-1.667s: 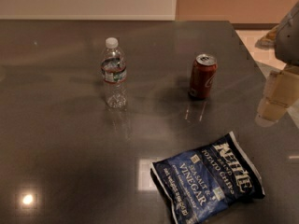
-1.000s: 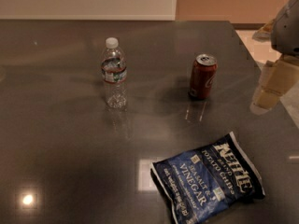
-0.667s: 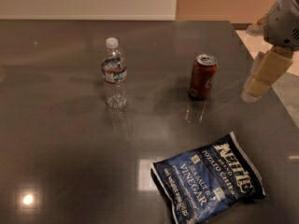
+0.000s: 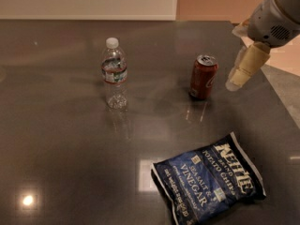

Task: Pick coke can

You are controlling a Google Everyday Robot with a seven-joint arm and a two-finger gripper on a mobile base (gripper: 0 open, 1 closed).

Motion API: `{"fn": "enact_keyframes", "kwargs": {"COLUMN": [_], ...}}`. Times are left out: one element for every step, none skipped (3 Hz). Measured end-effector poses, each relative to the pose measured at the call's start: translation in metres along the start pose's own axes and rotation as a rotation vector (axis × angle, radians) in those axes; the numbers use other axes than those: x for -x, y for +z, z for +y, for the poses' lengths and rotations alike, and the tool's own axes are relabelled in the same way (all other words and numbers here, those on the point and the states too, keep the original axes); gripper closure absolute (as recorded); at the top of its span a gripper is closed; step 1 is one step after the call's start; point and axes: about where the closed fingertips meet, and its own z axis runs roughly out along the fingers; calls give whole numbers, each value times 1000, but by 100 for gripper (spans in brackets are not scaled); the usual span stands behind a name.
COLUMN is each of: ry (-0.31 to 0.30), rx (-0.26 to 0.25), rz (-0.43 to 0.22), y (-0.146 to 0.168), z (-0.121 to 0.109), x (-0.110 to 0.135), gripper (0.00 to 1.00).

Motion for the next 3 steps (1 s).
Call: {"fn": "enact_keyframes", "kwargs": {"ry": [28, 61, 77], "rx": [30, 64, 96], "rz": [-37, -73, -96], "y": [21, 41, 57], "z": [-15, -27, -30], "x": [1, -1, 0], "gripper": [0, 0, 0]}}
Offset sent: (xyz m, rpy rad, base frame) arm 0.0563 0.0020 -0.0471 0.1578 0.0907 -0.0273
